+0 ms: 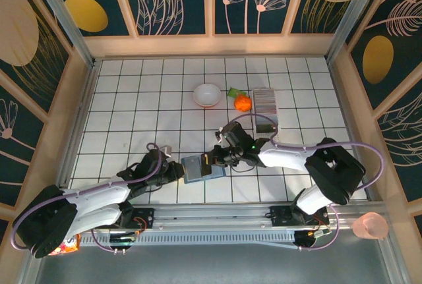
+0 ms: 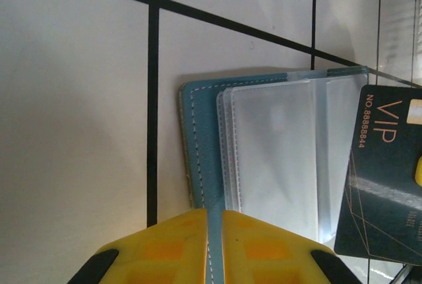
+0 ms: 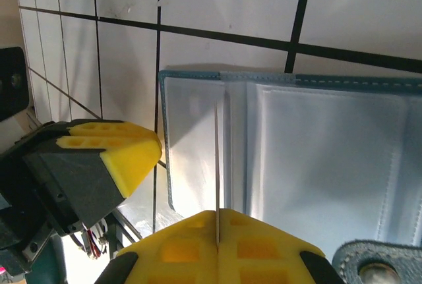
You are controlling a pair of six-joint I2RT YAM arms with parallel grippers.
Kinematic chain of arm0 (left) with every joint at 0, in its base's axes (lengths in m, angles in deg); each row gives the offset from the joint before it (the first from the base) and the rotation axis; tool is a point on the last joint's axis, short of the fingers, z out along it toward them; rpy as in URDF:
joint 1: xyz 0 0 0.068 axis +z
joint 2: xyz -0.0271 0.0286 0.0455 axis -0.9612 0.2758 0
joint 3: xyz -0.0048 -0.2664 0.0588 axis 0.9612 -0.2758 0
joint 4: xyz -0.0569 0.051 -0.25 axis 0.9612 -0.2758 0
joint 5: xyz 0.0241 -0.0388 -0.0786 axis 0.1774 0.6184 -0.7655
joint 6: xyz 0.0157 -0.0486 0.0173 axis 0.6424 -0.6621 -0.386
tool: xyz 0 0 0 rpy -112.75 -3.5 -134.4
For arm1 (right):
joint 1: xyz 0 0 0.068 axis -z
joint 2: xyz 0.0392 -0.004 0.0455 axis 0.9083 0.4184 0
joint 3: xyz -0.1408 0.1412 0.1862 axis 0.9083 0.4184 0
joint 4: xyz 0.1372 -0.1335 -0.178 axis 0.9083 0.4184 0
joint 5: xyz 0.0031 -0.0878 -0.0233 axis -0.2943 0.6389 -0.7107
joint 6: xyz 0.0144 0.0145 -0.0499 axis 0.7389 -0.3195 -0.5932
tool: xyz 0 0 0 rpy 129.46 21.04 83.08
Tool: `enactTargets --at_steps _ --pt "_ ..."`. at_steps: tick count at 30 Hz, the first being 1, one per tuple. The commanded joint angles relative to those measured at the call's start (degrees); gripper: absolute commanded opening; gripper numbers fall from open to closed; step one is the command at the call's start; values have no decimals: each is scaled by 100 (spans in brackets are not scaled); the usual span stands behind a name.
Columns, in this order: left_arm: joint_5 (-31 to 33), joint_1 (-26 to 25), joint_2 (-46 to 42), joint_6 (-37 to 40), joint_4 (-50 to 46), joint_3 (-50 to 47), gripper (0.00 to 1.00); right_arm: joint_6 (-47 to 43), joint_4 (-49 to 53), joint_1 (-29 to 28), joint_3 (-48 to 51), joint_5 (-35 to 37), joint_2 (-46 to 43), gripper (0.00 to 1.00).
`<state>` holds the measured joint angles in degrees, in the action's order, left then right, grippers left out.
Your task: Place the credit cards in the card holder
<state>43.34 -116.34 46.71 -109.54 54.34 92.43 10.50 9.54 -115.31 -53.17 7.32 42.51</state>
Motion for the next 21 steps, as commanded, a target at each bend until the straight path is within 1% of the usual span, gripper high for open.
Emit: enactTargets --at_steps 1,21 --pt "99 -6 84 -27 193 -69 14 149 -241 3 -174 22 168 0" --pt "31 -10 392 12 358 -60 13 23 -67 117 -117 224 265 0"
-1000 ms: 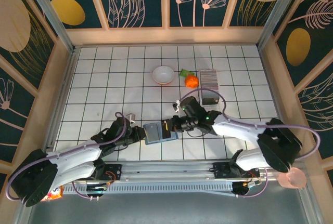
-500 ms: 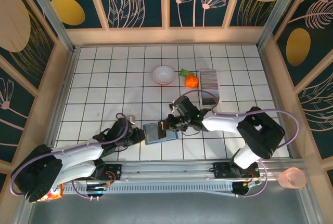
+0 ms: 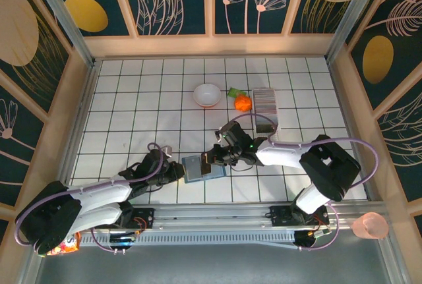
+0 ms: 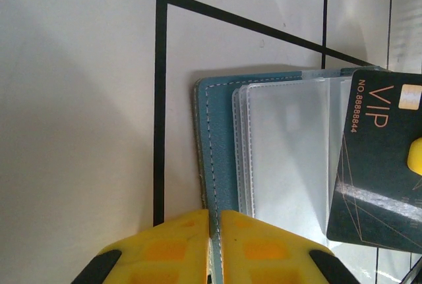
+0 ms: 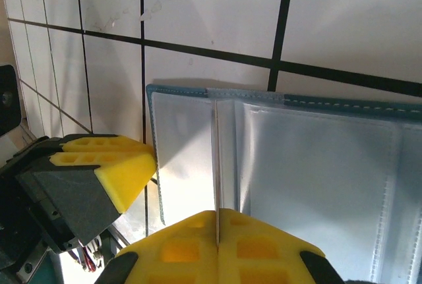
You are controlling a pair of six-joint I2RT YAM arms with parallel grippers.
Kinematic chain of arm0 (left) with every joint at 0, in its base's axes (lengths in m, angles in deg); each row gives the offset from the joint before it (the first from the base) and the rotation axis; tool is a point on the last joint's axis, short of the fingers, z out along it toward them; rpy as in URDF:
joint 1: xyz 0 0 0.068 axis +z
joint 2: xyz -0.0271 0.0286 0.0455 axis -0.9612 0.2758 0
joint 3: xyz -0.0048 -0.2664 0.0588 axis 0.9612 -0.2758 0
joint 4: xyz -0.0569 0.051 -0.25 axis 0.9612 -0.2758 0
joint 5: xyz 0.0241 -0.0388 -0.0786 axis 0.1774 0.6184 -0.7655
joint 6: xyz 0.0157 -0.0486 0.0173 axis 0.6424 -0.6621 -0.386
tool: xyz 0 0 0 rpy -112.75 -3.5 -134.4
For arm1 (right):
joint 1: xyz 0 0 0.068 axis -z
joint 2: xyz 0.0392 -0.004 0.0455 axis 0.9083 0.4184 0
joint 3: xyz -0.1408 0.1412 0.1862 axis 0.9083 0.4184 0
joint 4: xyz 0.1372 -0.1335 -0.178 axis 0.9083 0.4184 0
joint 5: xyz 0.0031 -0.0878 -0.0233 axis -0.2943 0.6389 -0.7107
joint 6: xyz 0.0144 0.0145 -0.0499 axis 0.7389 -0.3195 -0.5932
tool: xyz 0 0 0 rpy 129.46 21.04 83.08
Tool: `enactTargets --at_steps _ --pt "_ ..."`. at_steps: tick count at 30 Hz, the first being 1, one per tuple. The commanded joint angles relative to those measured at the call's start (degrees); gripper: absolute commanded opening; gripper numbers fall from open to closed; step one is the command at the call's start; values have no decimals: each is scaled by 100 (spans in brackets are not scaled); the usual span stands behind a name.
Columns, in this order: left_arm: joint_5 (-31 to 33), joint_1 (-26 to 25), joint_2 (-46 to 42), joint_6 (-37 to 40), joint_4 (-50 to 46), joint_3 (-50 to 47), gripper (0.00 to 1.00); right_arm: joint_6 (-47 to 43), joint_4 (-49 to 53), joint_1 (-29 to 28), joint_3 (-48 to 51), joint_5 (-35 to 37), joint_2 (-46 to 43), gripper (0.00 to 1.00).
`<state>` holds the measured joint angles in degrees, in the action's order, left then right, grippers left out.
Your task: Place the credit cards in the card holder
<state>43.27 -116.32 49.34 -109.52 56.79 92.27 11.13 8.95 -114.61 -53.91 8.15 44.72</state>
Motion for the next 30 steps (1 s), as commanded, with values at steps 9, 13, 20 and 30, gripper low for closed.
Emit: enactTargets --at_steps 9,13,20,30 --pt "59 -8 81 -12 108 -81 13 -6 -89 78 98 101 -11 0" --pt "55 -12 107 -7 133 -72 12 26 -195 57 142 28 66 0" --pt "46 -13 126 -7 145 -88 12 116 -436 32 227 -127 141 0" --pt "42 -12 153 -25 179 -115 12 335 -761 -40 385 -276 242 0"
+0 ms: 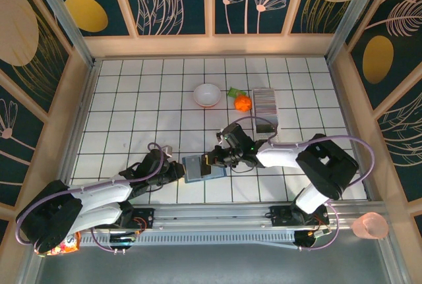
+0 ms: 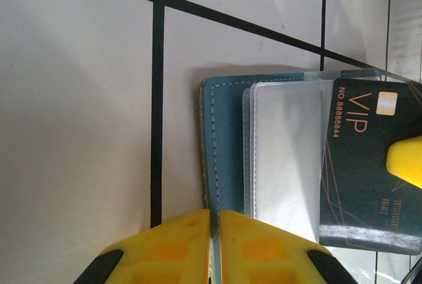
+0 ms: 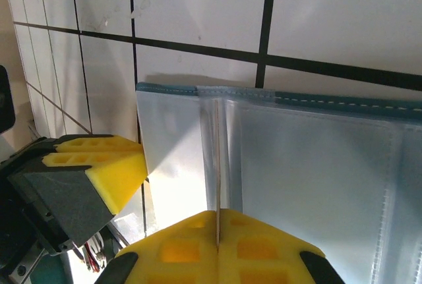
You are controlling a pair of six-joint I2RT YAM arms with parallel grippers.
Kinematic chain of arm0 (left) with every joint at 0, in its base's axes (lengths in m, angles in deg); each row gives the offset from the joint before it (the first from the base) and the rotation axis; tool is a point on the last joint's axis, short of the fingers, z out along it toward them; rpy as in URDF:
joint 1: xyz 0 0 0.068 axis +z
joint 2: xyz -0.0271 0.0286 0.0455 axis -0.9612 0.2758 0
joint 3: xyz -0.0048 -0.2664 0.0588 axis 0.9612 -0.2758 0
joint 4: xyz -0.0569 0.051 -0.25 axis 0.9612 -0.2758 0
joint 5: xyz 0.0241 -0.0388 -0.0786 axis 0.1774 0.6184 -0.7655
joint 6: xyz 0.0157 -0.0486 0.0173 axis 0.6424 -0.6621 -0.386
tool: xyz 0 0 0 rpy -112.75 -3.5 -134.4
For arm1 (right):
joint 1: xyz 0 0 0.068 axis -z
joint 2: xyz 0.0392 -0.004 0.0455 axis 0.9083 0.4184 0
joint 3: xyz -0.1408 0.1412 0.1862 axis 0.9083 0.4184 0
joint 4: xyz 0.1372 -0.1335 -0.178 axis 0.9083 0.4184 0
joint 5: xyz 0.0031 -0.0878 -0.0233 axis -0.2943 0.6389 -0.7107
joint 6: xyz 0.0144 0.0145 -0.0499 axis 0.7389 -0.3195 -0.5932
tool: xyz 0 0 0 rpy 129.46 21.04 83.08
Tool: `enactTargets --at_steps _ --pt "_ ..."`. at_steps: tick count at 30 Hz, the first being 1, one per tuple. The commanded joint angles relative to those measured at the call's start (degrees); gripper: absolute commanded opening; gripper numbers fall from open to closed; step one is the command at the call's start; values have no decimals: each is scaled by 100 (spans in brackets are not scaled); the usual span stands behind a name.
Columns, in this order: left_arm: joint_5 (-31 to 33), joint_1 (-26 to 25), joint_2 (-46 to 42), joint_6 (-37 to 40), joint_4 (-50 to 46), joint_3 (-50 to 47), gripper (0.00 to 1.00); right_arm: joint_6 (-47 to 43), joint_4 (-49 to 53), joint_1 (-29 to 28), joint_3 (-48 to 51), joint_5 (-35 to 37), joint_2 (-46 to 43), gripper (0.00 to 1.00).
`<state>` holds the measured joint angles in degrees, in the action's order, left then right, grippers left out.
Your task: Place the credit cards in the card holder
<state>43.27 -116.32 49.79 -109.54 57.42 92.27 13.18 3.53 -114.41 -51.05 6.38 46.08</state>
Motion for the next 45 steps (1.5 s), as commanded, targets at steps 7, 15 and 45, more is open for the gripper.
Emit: enactTargets --at_steps 7,15,45 --pt "46 -5 100 -34 139 -115 11 355 -581 -54 200 -237 209 0" --pt "45 -11 107 -40 146 -123 11 363 -507 -60 192 -330 258 0" --pt "46 -8 19 -58 129 -186 10 53 194 -191 -277 -383 403 0"
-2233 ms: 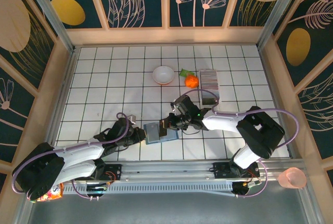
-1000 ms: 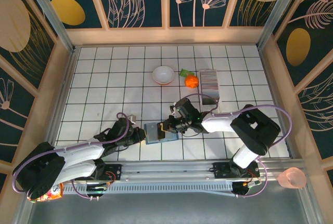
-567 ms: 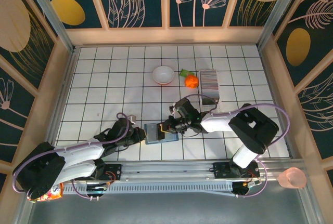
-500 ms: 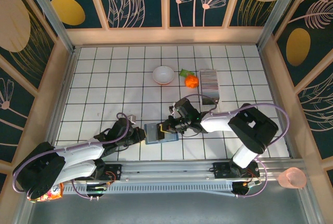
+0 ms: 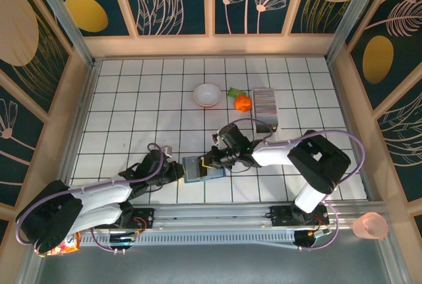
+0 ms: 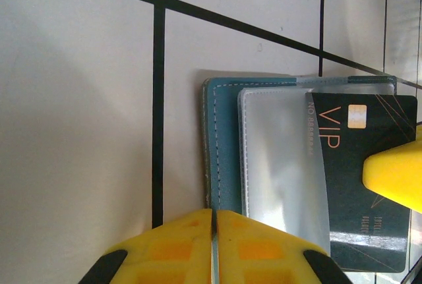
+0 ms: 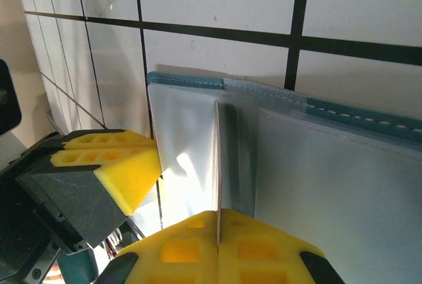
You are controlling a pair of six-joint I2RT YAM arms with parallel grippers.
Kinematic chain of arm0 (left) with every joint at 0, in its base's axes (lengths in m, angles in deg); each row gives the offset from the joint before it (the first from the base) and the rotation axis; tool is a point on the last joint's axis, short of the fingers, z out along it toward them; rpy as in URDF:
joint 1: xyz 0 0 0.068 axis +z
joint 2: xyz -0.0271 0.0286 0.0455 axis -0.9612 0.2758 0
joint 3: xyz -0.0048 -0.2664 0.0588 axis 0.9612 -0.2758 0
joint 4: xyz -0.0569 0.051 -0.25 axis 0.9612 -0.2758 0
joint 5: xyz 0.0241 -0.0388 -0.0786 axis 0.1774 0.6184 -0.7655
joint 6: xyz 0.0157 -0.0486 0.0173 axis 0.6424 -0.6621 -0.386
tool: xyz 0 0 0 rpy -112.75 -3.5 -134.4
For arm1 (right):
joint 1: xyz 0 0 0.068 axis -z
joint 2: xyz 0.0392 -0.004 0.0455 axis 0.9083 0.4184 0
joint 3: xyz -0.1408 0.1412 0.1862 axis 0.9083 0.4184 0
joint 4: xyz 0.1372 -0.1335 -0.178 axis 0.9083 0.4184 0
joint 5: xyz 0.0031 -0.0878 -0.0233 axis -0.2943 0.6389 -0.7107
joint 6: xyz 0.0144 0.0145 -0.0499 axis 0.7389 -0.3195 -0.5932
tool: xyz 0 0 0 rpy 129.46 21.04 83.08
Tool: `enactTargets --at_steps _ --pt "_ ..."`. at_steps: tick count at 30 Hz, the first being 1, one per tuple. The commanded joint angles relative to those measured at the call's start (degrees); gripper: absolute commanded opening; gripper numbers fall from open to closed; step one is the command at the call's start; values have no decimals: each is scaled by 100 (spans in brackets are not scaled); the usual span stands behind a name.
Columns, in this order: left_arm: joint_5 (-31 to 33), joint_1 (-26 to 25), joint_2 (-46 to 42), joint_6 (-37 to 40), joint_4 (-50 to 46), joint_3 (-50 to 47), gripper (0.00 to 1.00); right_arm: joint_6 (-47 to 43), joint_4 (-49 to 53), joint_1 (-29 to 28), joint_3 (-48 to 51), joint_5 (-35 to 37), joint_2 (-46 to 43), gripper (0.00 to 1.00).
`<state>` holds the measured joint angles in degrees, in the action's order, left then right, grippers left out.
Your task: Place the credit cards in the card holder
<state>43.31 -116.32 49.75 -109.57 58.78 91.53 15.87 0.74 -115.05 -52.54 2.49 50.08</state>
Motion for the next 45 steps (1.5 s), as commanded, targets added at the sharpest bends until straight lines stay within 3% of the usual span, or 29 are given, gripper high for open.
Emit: enactTargets --at_steps 1,13,21,27,40,45 --pt "42 -8 14 -56 -4 -115 10 -231 539 -121 -134 45 -2 0" --pt "52 -10 -21 -64 -43 -133 10 -392 865 -81 -156 119 -81 0" --pt "68 -12 -3 -91 30 -169 10 -294 528 -181 -204 -126 241 0" --pt "61 -10 -3 -65 -26 -146 9 -488 1011 -114 -186 74 24 0" --pt "60 -12 -45 -91 33 -215 9 -279 524 -190 -289 -95 316 0" --pt "51 -7 -47 -88 18 -189 9 -355 991 -194 -420 368 151 24"
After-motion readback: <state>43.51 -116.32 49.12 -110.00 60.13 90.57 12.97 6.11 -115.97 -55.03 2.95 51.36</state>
